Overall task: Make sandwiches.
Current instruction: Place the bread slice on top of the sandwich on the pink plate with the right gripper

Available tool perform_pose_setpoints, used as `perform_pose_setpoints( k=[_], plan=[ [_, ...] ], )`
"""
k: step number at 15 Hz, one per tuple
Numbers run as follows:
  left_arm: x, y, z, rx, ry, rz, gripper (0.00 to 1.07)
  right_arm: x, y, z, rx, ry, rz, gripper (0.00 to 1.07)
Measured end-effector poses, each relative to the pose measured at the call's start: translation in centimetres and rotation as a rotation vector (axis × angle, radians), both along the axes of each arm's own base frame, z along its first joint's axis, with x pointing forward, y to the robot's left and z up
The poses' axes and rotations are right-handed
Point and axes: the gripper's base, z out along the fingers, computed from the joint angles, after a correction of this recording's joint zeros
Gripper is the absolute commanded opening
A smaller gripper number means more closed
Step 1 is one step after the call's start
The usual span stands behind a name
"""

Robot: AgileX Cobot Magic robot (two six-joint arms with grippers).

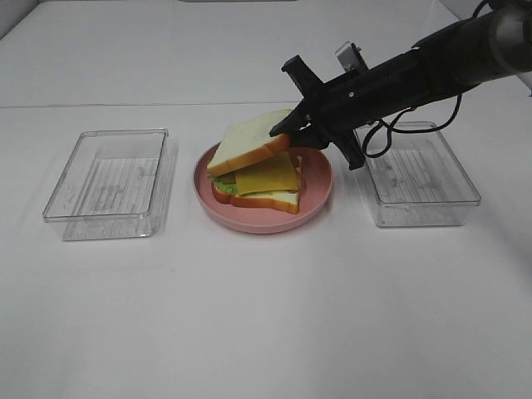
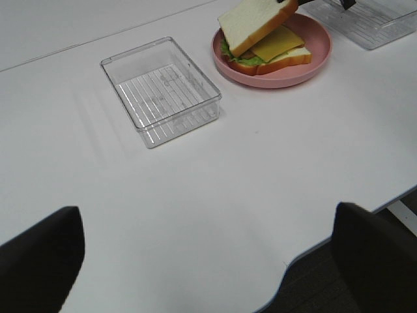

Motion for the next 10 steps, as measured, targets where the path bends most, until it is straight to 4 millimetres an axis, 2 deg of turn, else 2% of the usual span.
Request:
perform_pose_setpoints(
  k=[1, 2, 4, 6, 7, 10],
  plan=[
    [0.0, 0.0, 0.0, 0.0, 0.0, 0.0, 0.97, -0.01, 0.01, -0.17, 0.0, 0.005, 0.001, 0.0],
    [0.0, 0.0, 0.0, 0.0, 0.0, 0.0, 0.97, -0.02, 0.02, -0.17, 0.002, 0.008, 0.0, 0.08],
    [0.0, 0.0, 0.0, 0.0, 0.0, 0.0, 0.97, -0.16, 0.12, -0.16, 0.013, 0.019, 0.013, 0.35],
    [0.0, 0.0, 0.0, 0.0, 0.0, 0.0, 0.97, -0.34, 0.17, -0.17, 0.015, 0.027, 0.033, 0.69],
    [0.0, 0.0, 0.0, 0.0, 0.0, 0.0, 0.97, -0.43, 0.1, -0.3, -0.005, 0.025, 0.048, 0.81],
    [0.0, 0.0, 0.0, 0.0, 0.0, 0.0, 0.97, -0.76, -0.22, 0.25, -0.069, 0.008, 0.089, 0.81]
  ],
)
